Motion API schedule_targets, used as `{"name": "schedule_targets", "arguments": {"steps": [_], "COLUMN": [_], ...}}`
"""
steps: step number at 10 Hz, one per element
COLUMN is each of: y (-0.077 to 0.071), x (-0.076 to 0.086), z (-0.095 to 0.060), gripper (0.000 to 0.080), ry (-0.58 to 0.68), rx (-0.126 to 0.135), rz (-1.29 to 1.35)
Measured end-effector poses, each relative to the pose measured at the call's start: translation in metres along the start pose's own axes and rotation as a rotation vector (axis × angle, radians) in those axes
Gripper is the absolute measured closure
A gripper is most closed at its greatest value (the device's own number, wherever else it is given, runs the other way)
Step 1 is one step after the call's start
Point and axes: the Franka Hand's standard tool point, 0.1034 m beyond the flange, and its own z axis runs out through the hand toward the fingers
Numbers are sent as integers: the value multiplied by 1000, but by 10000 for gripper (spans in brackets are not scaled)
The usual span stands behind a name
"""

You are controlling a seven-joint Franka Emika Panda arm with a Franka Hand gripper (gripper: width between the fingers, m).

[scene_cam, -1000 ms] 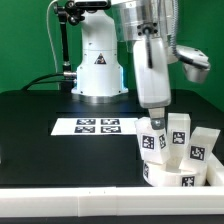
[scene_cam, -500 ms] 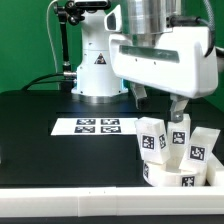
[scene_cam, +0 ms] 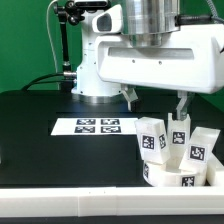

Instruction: Assemble stool

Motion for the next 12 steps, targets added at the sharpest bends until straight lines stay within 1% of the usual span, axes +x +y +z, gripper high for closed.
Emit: {"name": "schedule_targets", "arguments": {"steps": [1, 3, 4, 5, 6, 7, 9, 10, 11, 12], "y": [0, 0, 2, 3, 1, 0, 5, 6, 9, 9], "x": [1, -1, 2, 6, 5, 3, 8, 9, 11, 10], "z": [0, 3, 3, 4, 4, 4, 4, 4, 5, 7], "gripper": [150, 150, 150, 150, 150, 150, 150, 150, 150, 150], "ry": [8, 21, 21, 18, 16, 15, 20, 20, 18, 21], "rx": [-3, -1, -1, 3, 8, 7, -19, -20, -29, -40], "rz": [-116, -385, -509, -685, -818, -862, -1057, -1074, -1213, -1316]}}
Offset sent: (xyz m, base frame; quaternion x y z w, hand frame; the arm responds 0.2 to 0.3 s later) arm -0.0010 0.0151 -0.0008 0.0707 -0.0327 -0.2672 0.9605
